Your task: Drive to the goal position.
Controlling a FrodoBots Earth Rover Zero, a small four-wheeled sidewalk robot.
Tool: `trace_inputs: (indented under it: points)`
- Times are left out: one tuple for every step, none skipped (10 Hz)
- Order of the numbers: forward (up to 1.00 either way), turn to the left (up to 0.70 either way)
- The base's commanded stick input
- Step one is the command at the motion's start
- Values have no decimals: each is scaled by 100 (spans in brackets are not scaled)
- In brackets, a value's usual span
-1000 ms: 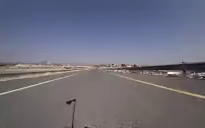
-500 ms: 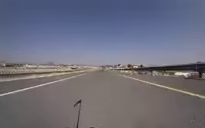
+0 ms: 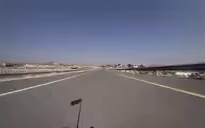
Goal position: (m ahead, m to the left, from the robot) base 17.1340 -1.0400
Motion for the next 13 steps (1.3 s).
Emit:
trace_inputs:
  points:
    - [100, 0]
    - [100, 0]
    - [100, 0]
    - [100, 0]
    - [100, 0]
    - [100, 0]
    - [100, 0]
    - [100, 0]
    - [100, 0]
    - [100, 0]
    - [100, 0]
    - [100, 0]
    - [100, 0]
